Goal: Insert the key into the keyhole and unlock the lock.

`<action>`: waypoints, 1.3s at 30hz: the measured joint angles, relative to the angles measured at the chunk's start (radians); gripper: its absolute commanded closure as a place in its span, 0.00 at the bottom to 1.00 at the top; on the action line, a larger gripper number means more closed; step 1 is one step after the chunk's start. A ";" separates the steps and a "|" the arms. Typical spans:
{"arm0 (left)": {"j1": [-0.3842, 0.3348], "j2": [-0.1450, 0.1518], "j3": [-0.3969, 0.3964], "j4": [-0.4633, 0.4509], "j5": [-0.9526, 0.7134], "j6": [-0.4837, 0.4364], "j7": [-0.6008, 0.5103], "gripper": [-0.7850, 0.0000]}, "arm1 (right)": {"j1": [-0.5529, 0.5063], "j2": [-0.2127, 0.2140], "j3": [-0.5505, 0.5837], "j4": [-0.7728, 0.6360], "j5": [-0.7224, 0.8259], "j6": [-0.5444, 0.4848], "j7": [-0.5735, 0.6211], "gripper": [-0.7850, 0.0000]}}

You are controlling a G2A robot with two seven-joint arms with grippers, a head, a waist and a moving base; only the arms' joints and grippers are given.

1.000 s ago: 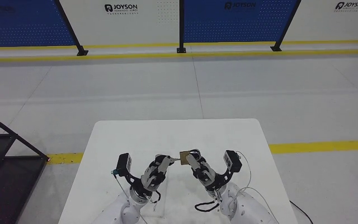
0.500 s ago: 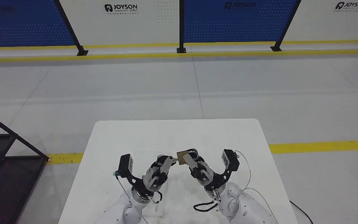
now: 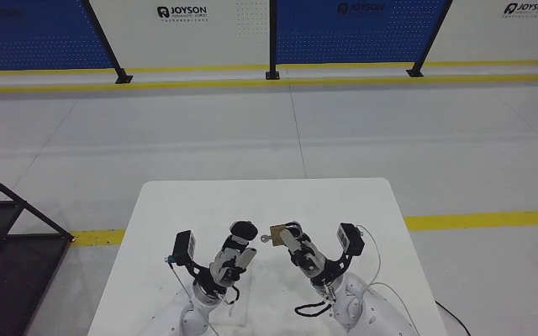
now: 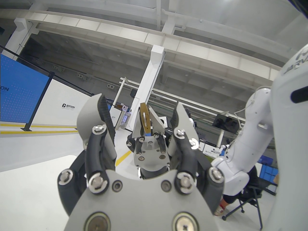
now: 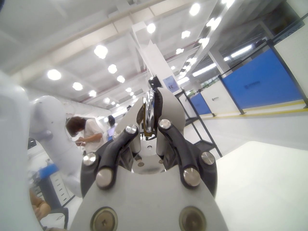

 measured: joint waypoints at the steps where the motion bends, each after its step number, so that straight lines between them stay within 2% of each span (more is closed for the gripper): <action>1: 0.000 0.000 -0.001 0.003 0.004 -0.002 -0.008 0.46 | -0.001 -0.001 0.002 0.000 0.002 0.000 0.003 1.00; 2: 0.000 0.000 -0.001 0.006 0.005 -0.005 -0.019 0.51 | -0.002 -0.002 0.003 0.000 0.005 0.000 0.008 1.00; 8: -0.009 -0.003 0.004 0.015 0.003 0.002 -0.043 0.61 | -0.006 -0.007 0.010 0.001 0.016 -0.002 0.033 1.00; 10: -0.010 -0.004 0.005 0.016 0.003 0.001 -0.047 0.68 | -0.007 -0.008 0.012 0.002 0.018 -0.002 0.038 1.00; 14: -0.011 -0.005 0.003 0.016 0.006 0.002 -0.057 0.70 | -0.009 -0.012 0.016 0.003 0.022 0.002 0.056 1.00; 16: -0.011 -0.006 0.002 0.014 0.010 0.004 -0.062 0.76 | -0.009 -0.014 0.017 0.003 0.024 0.004 0.063 1.00; 17: -0.011 -0.006 0.002 0.014 0.011 0.006 -0.063 0.79 | -0.010 -0.015 0.018 0.004 0.025 0.004 0.067 1.00; 19: -0.011 -0.007 0.002 0.015 0.012 0.008 -0.064 0.95 | -0.010 -0.016 0.019 0.004 0.026 0.005 0.072 1.00; 20: -0.011 -0.007 0.002 0.016 0.013 0.010 -0.064 1.00 | -0.011 -0.017 0.020 0.004 0.026 0.005 0.075 1.00; 30: -0.010 -0.012 -0.001 0.014 0.039 0.031 -0.047 1.00 | -0.020 -0.026 0.029 0.002 0.025 0.004 0.092 1.00; 39: -0.013 -0.015 -0.007 0.020 0.118 0.068 0.020 1.00 | -0.040 -0.029 0.049 -0.007 0.023 -0.006 0.094 1.00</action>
